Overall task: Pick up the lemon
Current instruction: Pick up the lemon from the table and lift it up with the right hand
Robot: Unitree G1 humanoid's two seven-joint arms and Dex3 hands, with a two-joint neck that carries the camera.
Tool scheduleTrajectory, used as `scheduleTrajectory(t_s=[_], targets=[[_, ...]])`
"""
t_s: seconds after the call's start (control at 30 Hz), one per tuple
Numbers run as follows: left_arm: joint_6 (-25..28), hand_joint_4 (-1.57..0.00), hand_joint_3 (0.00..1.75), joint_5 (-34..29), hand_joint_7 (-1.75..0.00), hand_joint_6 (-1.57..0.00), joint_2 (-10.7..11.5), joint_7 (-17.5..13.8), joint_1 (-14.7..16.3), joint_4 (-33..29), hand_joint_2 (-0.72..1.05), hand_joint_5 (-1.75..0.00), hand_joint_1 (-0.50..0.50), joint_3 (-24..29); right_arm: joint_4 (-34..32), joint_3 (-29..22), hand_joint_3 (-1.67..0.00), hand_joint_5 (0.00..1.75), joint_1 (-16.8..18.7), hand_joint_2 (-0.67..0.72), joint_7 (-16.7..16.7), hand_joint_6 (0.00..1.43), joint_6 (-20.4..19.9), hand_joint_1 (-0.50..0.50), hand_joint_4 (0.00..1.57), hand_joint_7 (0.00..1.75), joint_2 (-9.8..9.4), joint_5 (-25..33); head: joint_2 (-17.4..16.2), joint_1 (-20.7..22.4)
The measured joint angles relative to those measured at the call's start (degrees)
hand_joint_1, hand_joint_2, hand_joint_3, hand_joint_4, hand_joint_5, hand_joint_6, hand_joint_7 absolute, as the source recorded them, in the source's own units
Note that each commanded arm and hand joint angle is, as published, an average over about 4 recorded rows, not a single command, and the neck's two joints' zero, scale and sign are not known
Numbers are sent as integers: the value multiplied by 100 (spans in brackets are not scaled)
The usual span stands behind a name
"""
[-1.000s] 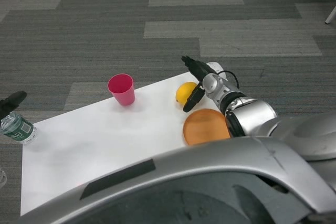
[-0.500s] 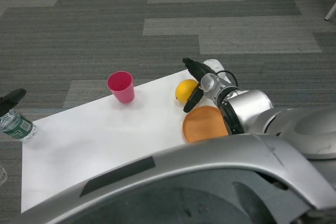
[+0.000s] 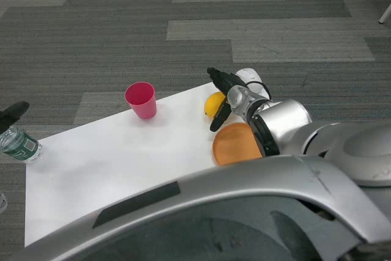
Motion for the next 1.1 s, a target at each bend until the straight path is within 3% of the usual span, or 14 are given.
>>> scheduleTrajectory(t_s=[0.17,0.23,0.33,0.47,0.63,0.9,1.1], targets=[[0,-7,9,1,0,0,0,0,0,5,98,0,50,0,39,36,-40,102,-53,-43,-82,0,78,-9,0,0,47,-151,-9,9],[0,-7,9,1,0,0,-2,0,0,8,96,0,50,0,42,62,-61,109,-90,-51,-90,0,129,-12,0,0,79,-304,-12,11],[0,-7,9,1,0,0,-5,0,-1,10,96,0,50,-1,43,105,-93,121,-123,-54,-92,0,155,-15,0,3,115,-468,-14,25],[0,-7,9,1,0,0,-5,0,-1,11,96,0,50,-1,43,132,-115,126,-125,-54,-91,0,164,-17,0,7,119,-536,-16,38],[0,-7,9,-1,0,0,-5,0,-1,11,96,0,50,-1,43,137,-119,136,-126,-54,-91,0,177,-17,0,7,119,-587,-16,38],[0,-7,9,0,0,0,-6,0,-2,11,96,0,50,0,43,135,-127,136,-125,-54,-91,0,221,-17,0,17,119,-589,-23,58],[0,-7,9,1,0,0,-6,0,-1,11,96,0,50,2,43,125,-135,150,-126,-54,-91,0,283,-17,0,56,120,-585,-14,52]])
